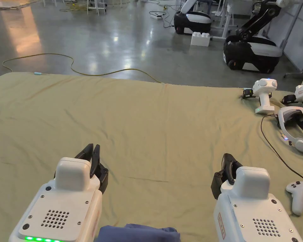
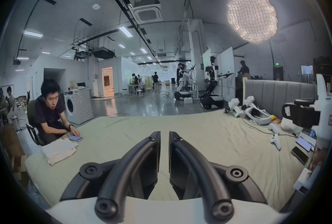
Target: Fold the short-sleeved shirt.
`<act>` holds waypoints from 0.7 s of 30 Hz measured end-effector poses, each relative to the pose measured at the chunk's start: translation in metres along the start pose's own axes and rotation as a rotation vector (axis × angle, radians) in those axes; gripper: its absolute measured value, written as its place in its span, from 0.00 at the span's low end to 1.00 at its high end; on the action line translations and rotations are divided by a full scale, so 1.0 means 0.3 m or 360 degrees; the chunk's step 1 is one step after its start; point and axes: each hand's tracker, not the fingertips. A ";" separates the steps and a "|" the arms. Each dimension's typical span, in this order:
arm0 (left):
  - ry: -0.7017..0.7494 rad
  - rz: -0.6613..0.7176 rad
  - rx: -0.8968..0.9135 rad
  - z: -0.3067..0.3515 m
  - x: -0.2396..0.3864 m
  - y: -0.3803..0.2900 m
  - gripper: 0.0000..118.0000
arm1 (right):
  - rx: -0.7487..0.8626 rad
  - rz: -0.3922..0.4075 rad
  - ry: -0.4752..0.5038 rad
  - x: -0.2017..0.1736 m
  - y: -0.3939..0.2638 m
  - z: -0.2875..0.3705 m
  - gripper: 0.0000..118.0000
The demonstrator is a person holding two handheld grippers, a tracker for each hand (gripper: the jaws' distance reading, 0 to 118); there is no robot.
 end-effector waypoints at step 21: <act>0.0156 0.0182 -0.0372 0.084 -0.304 -0.178 0.10 | -0.0845 0.0142 0.0296 -0.290 -0.578 0.089 0.00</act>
